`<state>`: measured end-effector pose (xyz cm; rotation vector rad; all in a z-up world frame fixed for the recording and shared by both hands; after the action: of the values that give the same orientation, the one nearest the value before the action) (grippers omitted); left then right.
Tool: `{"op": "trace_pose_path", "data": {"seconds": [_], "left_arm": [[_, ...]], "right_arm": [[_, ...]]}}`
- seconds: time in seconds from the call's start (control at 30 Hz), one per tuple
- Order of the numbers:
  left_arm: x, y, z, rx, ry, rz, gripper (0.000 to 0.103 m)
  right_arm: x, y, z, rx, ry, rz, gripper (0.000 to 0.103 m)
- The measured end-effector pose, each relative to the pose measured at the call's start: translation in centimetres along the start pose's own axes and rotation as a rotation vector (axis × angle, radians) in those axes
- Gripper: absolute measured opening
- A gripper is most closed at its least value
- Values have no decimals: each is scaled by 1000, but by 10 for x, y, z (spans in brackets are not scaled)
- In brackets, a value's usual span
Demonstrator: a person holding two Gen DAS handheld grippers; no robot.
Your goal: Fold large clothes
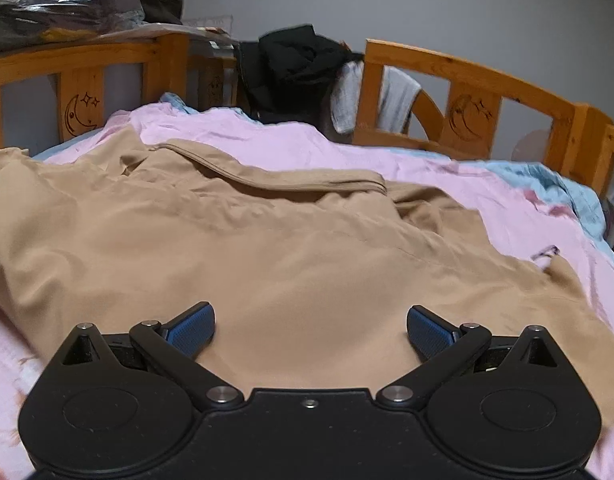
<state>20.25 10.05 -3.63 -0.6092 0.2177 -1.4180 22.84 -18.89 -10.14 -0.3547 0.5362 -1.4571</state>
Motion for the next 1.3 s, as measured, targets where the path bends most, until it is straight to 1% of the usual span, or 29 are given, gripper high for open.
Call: {"op": "trace_pose_path", "data": {"seconds": [0.03,0.1,0.13,0.17,0.2,0.27,0.3,0.33,0.4,0.47,0.5,0.53,0.6,0.63,0.67,0.73,0.8,0.87,0.97,1.03,1.1,1.17,1.23,1.3], "left_arm": [[0,-2,2,7,14,-10,1],[9,-5,10,34,56,-33,0],[18,-8,15,61,93,-52,0],[30,-12,22,91,143,-70,0],[45,-17,30,125,215,-96,0],[76,-26,41,174,353,-150,0],[96,-28,45,188,433,-180,0],[111,-29,47,193,489,-202,0],[149,-26,49,175,604,-252,0],[179,-21,46,141,667,-290,0],[194,-18,43,121,705,-305,0],[210,-13,39,102,749,-317,0],[233,-8,28,79,812,-331,0],[243,-5,22,68,843,-331,0],[250,-2,14,56,862,-328,0],[261,2,0,27,881,-330,0],[269,2,-16,24,922,-346,0],[275,-1,-30,29,972,-368,0],[291,-8,-53,40,1061,-412,0],[299,-11,-65,41,1105,-422,0],[302,-10,-73,31,1121,-425,0],[304,-8,-78,13,1110,-426,0],[304,-6,-79,3,1112,-433,0],[304,-7,-81,-3,1120,-443,0]], "right_arm": [[0,-9,1,14,-34,23,102],[0,-18,-2,16,-135,33,102],[1,-21,-4,18,-172,27,102],[4,-25,-3,27,-182,23,102],[9,-30,0,39,-165,26,102],[21,-40,9,53,-72,38,102],[29,-45,16,57,-13,43,102],[38,-48,23,58,49,56,102],[59,-54,41,61,164,67,101],[80,-59,57,60,269,86,98],[93,-62,65,56,344,115,93],[103,-64,72,54,404,141,92],[122,-68,84,44,541,219,89],[130,-68,87,24,608,275,88],[136,-68,88,-5,674,343,87],[142,-64,87,-52,768,446,87],[144,-57,82,-104,846,506,87],[141,-50,78,-143,886,547,87],[133,-43,77,-173,871,553,87],[132,-44,79,-154,865,542,86],[134,-46,81,-130,859,529,82],[139,-49,81,-109,839,501,80],[144,-47,80,-98,839,482,80],[149,-47,80,-95,870,490,80]]}}
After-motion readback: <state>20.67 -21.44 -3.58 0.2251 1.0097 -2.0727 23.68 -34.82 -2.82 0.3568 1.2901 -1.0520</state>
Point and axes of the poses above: each gripper's, at about its wrist camera, not at the fingertips, and y roughly the way its jaws point, x to its right, z to its top, the point moved 8 cm from there along y, roughly the way its jaws point, and after that the axes turned 15 degrees about y, right-handed, at the moved point
